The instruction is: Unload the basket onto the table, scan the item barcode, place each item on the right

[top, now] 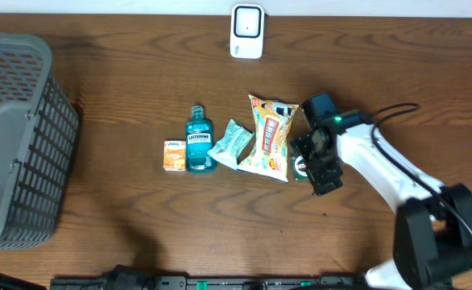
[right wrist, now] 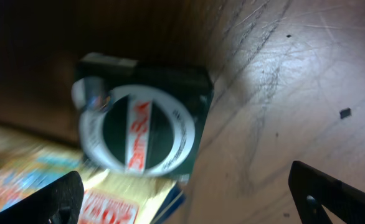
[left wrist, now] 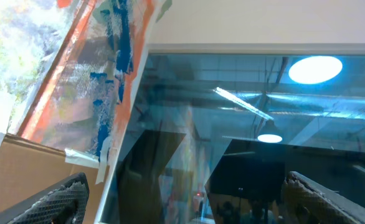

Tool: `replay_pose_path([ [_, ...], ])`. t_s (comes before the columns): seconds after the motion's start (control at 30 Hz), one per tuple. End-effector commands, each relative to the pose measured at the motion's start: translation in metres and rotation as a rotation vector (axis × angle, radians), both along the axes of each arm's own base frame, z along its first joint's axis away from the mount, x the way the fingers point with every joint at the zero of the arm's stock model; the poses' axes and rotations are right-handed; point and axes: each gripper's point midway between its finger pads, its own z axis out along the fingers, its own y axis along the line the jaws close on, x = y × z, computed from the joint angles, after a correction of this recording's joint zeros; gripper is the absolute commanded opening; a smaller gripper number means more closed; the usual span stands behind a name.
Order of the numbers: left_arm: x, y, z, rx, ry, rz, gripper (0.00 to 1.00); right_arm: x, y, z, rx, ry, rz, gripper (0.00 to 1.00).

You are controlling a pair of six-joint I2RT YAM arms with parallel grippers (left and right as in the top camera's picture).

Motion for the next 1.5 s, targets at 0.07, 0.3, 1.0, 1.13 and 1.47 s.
replay_pose_path([
  [0.07,-0.004,0.002,0.0,0.004,-0.004,0.021,0.98,-0.004,-0.006,-0.023,-0.02,0.065,0.009,0.99],
  [0.3,-0.002,0.002,-0.001,0.006,0.005,0.021,0.98,0.014,-0.011,-0.029,-0.021,0.005,0.093,0.99],
  [1.0,0.002,0.001,-0.004,0.01,0.019,0.021,0.98,0.026,0.003,-0.038,0.001,0.035,0.228,0.95],
  [1.13,0.002,0.001,-0.004,0.01,0.019,0.021,0.98,0.016,0.0,-0.052,-0.027,0.086,0.321,0.77],
  [1.47,0.002,0.001,-0.004,0.01,0.02,0.021,0.98,0.01,-0.016,-0.035,0.024,0.035,1.192,0.68],
])
